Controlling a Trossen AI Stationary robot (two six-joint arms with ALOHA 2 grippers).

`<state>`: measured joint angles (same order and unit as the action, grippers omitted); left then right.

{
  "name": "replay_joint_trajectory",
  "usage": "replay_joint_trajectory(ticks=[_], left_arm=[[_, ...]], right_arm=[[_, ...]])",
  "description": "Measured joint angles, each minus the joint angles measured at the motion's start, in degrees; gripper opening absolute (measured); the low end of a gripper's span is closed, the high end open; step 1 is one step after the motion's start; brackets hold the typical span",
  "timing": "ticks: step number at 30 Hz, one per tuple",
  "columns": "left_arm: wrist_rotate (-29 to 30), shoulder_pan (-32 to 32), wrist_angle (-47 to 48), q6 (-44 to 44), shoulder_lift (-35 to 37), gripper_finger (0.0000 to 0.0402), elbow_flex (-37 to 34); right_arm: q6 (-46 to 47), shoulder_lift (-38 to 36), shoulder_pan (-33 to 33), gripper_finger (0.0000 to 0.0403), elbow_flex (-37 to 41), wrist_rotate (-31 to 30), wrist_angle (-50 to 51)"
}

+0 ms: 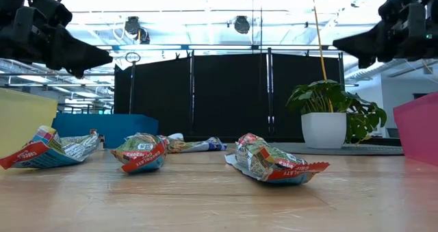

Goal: Pick and place Granola Bars by type
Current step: Put the blue granola bar into the blue bin

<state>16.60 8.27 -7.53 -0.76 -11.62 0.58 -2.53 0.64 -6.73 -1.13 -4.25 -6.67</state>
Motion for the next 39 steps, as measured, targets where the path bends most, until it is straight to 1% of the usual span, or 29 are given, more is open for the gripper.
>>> replay_joint_trajectory(ticks=[6,10,12,15,18,21,26,31,35,39], left_arm=[[0.0,0.0,0.5,-3.1,0.0,0.0118,0.0],[0.6,0.0,3.2,-4.1,-0.8,0.0118,0.1],[1.6,0.0,2.8,-6.0,-2.2,0.0118,0.1],[5.0,0.0,2.9,-8.3,-5.6,0.0118,2.0],[7.1,-0.1,4.4,-9.9,-10.9,0.0118,5.0],[6.3,-0.8,8.6,-13.7,-18.4,0.0118,9.4],[2.1,-1.1,22.9,-19.1,-33.8,0.0118,18.9],[-5.1,-1.1,33.2,-22.1,-45.9,0.0118,26.9],[-5.6,-1.0,37.5,-23.6,-52.5,0.0118,30.5],[-6.1,-1.1,40.7,-27.3,-57.2,0.0118,31.6]], right_arm=[[-1.1,0.0,0.0,0.0006,0.1,-4.6,0.0],[-1.2,0.0,0.0,0.0006,0.1,-4.7,-0.2],[-1.2,0.0,0.0,0.0006,0.1,-4.7,-0.2],[-1.2,0.0,0.0,0.0006,0.2,-4.7,-0.2],[-1.2,0.0,0.0,0.0006,0.2,-4.7,-0.2],[-1.2,0.0,0.0,0.0006,0.2,-4.7,-0.2],[-1.2,0.0,0.0,0.0006,0.2,-4.7,-0.2],[-1.2,0.0,0.0,0.0006,0.2,-4.7,-0.3],[-1.2,0.0,0.0,0.0006,0.2,-4.7,-0.4],[-1.2,0.0,0.0,0.0006,0.2,-4.7,-0.4]])
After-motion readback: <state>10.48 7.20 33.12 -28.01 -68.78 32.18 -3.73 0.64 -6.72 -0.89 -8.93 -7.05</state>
